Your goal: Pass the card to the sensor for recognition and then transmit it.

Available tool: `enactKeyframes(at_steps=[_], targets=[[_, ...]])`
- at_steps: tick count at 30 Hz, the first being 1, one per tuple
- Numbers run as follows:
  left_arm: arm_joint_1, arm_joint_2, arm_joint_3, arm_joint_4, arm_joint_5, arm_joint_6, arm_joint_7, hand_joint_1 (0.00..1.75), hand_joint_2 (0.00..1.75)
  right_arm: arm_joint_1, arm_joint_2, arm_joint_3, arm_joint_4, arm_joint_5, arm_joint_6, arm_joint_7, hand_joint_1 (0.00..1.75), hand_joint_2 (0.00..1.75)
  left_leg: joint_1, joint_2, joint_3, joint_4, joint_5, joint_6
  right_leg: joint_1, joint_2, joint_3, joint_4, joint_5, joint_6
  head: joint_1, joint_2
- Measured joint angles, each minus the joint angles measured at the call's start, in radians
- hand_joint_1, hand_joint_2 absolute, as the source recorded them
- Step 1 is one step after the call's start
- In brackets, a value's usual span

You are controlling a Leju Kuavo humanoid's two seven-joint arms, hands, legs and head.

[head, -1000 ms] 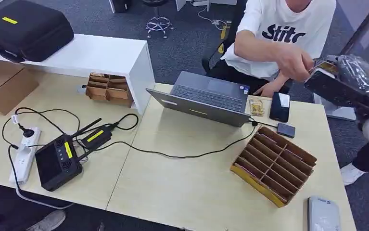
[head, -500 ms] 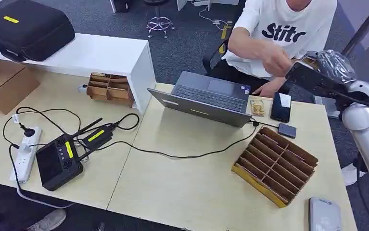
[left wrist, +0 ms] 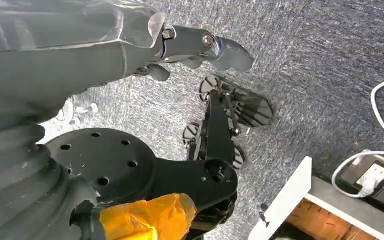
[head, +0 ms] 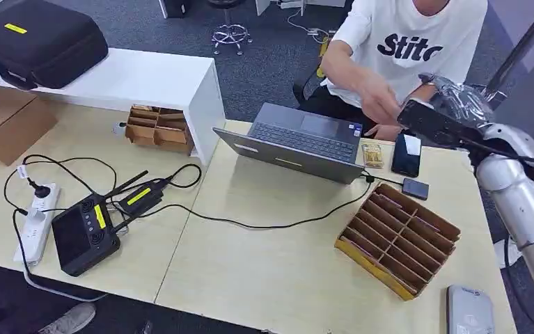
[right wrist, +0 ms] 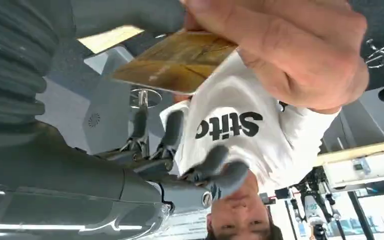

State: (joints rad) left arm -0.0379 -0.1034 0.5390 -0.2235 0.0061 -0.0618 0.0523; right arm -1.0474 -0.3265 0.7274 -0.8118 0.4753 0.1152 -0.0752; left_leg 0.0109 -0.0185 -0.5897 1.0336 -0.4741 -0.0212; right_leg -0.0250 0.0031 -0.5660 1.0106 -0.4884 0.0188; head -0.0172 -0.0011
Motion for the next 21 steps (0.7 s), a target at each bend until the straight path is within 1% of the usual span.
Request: enactKeyframes(at_steps=[5,9,15,18,21], targets=[[0.002,0.002,-0.001,0.0,0.001,-0.001,-0.004,0.0,1.75,0.018,-0.003,0.0,-0.018,-0.005,-0.042,-0.006,0.0,1.75,0.0,0.0,0.0,0.0,0.0,0.0,0.0,0.0,-0.001,0.0,0.0,0.0,0.0,0.0],[0.006,0.002,-0.001,0.0,0.005,-0.003,-0.014,0.0,1.75,0.041,-0.024,-0.021,-0.072,-0.006,-0.063,-0.009,0.0,1.75,0.0,0.0,0.0,0.0,0.0,0.0,0.0,0.0,-0.001,0.0,0.0,0.0,0.0,0.0],[0.02,0.005,-0.001,0.0,0.013,-0.008,-0.028,0.0,1.75,0.088,-0.088,-0.079,-0.214,-0.007,-0.085,-0.011,0.0,1.75,0.0,0.0,0.0,0.0,0.0,0.0,0.0,0.0,-0.001,-0.001,0.0,0.0,0.0,0.0],[0.024,0.007,-0.001,0.0,0.02,-0.01,-0.035,0.0,1.75,0.129,-0.133,-0.122,-0.316,-0.012,-0.117,-0.024,0.0,1.75,0.0,-0.001,0.0,0.0,0.0,0.0,0.0,0.0,-0.001,-0.001,0.0,0.0,0.0,0.0],[0.03,0.007,0.0,0.0,0.03,-0.01,-0.042,0.0,1.75,0.192,-0.182,-0.18,-0.435,-0.026,-0.156,-0.039,0.0,1.75,0.0,-0.001,0.0,0.0,-0.001,0.0,0.0,0.0,-0.001,-0.001,0.0,0.0,0.0,0.0]])
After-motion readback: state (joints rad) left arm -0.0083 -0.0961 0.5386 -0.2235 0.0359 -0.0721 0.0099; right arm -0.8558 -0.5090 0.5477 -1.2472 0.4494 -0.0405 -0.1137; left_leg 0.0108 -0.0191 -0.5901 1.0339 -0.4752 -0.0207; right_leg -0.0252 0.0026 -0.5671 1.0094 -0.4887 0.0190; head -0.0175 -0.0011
